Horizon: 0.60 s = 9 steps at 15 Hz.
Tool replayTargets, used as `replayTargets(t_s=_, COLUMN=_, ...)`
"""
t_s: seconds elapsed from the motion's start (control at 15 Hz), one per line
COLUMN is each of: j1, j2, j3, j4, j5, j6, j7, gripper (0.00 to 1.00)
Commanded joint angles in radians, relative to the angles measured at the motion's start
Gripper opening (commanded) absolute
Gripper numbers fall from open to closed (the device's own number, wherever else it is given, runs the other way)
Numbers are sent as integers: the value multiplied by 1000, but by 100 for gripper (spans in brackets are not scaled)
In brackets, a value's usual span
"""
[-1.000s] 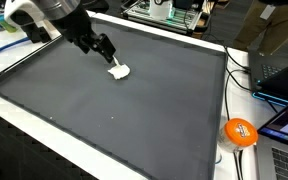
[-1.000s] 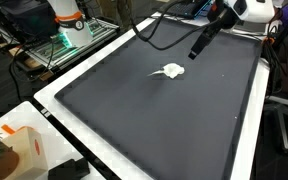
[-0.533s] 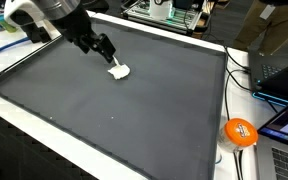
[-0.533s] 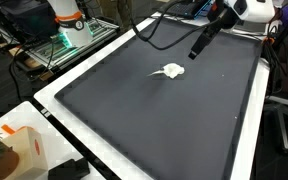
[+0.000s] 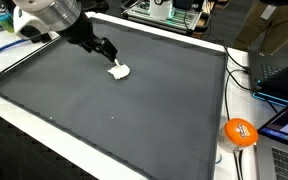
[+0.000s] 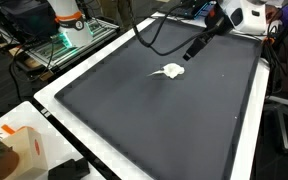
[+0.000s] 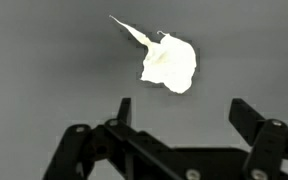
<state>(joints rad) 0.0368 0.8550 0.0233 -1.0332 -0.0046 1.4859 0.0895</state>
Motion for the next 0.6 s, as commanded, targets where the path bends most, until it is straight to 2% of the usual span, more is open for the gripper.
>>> replayTargets(t_s=0.0, j1=8, j2=116, j3=-6, j4=181, j5=12, j6=-161, j7=9, gripper=100)
replayTargets(t_s=0.53, j1=14, j2=271, j3=-7, j4=402, j5=19, j6=-415, j7=33, gripper=100)
